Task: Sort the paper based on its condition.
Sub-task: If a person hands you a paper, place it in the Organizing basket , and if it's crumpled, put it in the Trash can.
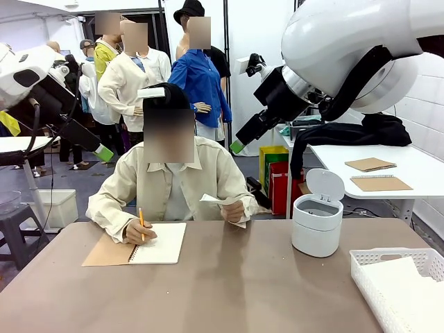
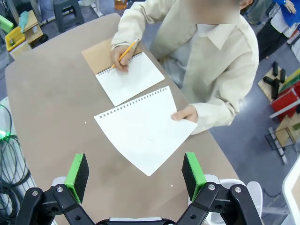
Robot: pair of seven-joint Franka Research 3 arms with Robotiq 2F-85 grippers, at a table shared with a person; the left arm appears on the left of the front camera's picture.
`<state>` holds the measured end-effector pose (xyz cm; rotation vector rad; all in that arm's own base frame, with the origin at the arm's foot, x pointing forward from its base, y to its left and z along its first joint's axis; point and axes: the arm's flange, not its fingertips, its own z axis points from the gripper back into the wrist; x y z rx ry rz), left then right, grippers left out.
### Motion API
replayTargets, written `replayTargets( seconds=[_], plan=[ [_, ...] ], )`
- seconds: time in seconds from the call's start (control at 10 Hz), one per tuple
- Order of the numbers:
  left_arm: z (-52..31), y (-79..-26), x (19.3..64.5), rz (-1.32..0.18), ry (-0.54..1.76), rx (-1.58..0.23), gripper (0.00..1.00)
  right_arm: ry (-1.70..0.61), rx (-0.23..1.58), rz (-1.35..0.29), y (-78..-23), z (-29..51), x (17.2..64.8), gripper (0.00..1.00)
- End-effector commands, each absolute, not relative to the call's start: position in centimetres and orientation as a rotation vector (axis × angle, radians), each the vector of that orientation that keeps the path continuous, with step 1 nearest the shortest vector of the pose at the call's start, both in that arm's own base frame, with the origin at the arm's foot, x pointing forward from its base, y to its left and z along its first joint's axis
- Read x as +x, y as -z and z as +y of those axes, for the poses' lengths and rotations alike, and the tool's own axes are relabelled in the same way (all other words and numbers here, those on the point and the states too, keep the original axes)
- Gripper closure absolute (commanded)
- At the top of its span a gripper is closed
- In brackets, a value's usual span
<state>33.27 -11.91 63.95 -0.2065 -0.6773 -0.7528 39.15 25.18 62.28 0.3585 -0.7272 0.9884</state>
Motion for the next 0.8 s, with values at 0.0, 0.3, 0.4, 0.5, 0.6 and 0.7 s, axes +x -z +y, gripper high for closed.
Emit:
replayTargets(
  seconds=[0.0,0.3,0.4,0.5,0.6,0.7],
  plan=[
    [-11.82,-63.92,33.3,-0.677,0.75,-0.215,0.0,-0.986,0.362,-0.73,-62.3,25.24,39.12,0.0],
    [-11.82,-63.92,33.3,-0.677,0.75,-0.215,0.0,-0.986,0.362,-0.73,-62.3,25.24,39.12,0.0],
    [-11.82,-63.92,33.3,-0.677,0.75,-0.215,0.0,-0.986,0.362,-0.73,-62.3,25.24,39.12,0.0],
    [-11.82,-63.92,33.3,-0.677,0.75,-0.215,0.0,-0.986,0.362,-0.73,-62.3,25.24,39.12,0.0],
    [-11.82,-63.92,33.3,-0.677,0.75,-0.215,0.0,-0.986,0.362,-0.73,-62.3,25.24,39.12,0.0],
    [-11.82,-63.92,33.3,-0.677,0.75,-0.215,0.0,-0.986,0.362,-0.73,-62.3,25.24,39.12,0.0]
  ],
)
